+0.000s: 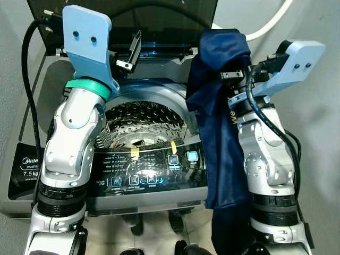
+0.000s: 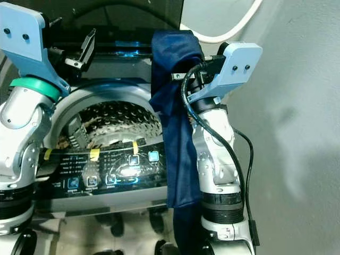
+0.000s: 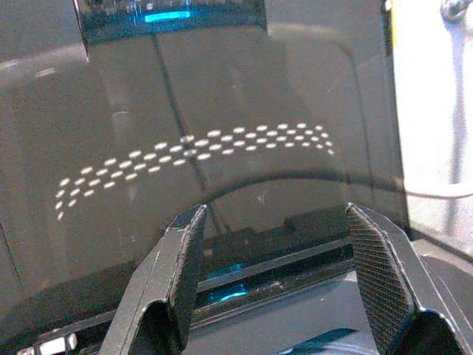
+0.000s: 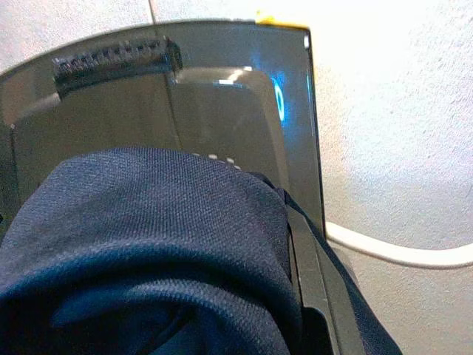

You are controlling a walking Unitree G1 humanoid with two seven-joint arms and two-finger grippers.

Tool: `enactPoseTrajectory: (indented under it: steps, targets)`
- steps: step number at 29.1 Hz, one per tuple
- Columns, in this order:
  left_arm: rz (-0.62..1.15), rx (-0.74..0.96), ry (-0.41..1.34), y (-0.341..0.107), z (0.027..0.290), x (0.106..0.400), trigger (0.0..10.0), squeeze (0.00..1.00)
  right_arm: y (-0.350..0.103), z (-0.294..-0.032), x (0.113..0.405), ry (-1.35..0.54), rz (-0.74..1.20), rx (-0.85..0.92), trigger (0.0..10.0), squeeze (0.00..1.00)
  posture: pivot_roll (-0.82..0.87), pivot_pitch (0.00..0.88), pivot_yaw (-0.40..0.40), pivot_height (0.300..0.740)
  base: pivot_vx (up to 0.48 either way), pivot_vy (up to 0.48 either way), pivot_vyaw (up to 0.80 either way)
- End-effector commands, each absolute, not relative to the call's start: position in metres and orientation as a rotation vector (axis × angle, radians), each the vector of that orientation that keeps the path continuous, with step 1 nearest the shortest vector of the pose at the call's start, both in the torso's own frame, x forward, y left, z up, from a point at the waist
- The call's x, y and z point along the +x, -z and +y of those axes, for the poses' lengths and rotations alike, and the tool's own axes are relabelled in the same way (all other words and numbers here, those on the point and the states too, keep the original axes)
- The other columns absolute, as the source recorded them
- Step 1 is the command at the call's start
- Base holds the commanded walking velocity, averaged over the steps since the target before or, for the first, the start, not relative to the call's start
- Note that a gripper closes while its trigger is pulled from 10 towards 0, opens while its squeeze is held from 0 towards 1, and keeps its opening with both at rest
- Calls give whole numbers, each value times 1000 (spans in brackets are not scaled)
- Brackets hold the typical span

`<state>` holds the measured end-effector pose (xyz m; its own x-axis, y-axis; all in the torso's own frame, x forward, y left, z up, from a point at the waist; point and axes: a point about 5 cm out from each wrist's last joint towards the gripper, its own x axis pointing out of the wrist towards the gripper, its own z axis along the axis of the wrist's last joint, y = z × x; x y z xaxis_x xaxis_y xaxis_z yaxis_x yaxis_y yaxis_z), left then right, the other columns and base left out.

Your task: Clothes washing

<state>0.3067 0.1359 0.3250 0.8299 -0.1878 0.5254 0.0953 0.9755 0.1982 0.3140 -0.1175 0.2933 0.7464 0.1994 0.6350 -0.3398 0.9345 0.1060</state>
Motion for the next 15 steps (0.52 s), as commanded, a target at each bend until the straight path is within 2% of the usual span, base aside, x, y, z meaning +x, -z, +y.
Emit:
enactPoseTrajectory:
  steps: [1, 3, 6, 8, 10, 11, 15]
  targets:
    - [-570, 159, 168, -324, 135, 305, 10000, 0, -294, -116, 312, -315, -679, 213, 10000, 0, 63, 61, 26, 740, 0, 0, 0]
    - [-570, 157, 173, -325, 135, 305, 10000, 0, -294, -115, 312, -319, -680, 211, 10000, 0, 63, 61, 26, 740, 0, 0, 0]
    - [-646, 236, 243, -335, 136, 297, 10000, 0, -307, -103, 306, -477, -718, 186, 10000, 0, 62, 65, 28, 740, 0, 0, 0]
    - [-646, 236, 243, -335, 136, 297, 10000, 0, -307, -103, 306, -477, -718, 186, 10000, 0, 62, 65, 28, 740, 0, 0, 0]
    - [-599, 211, 450, -330, 127, 285, 10000, 0, -334, -94, 302, -605, -790, 193, 10000, 0, 57, 68, 29, 740, 0, 0, 0]
    - [-599, 211, 450, -330, 127, 285, 10000, 0, -334, -94, 302, -605, -790, 193, 10000, 0, 57, 68, 29, 740, 0, 0, 0]
    - [-433, -15, 890, -305, 103, 253, 10000, 0, -405, -88, 296, -771, -983, 297, 10000, 0, 50, 67, 23, 740, 0, 0, 0]
